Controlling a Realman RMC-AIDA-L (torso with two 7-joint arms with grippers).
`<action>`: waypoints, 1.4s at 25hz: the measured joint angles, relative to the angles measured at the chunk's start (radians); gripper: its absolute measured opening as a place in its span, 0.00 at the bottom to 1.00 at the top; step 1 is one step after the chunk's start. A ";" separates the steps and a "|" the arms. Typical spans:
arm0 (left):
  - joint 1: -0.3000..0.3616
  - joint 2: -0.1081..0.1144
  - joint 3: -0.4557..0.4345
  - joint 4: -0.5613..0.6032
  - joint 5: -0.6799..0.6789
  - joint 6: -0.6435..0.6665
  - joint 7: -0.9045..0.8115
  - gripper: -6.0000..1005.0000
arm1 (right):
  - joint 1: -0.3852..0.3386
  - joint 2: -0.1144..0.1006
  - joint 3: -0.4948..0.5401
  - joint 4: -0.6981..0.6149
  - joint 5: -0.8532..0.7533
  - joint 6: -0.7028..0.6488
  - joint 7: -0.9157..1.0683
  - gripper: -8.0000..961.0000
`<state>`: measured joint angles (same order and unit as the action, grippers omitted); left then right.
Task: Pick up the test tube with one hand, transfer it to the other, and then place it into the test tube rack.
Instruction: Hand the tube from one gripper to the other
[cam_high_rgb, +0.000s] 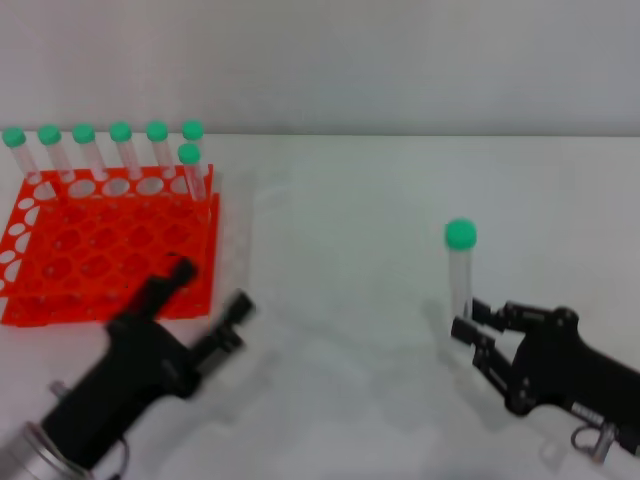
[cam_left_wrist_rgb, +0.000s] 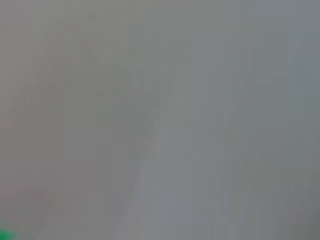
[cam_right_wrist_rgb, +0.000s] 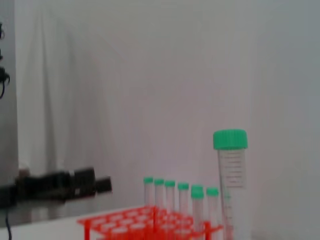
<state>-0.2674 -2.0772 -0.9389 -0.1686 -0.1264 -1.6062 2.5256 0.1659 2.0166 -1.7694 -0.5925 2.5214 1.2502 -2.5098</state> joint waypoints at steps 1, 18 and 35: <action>-0.005 -0.001 0.000 -0.005 0.042 -0.018 0.013 0.83 | 0.002 0.000 -0.013 0.015 0.009 0.000 -0.010 0.20; -0.048 -0.010 0.059 -0.135 0.260 0.104 -0.013 0.83 | 0.029 0.002 -0.249 0.034 0.051 -0.016 -0.027 0.20; -0.058 -0.010 0.102 -0.159 0.234 0.126 -0.011 0.79 | 0.028 0.002 -0.257 0.030 0.052 -0.020 -0.027 0.20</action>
<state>-0.3257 -2.0872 -0.8369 -0.3275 0.1078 -1.4807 2.5149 0.1936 2.0187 -2.0263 -0.5624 2.5732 1.2301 -2.5372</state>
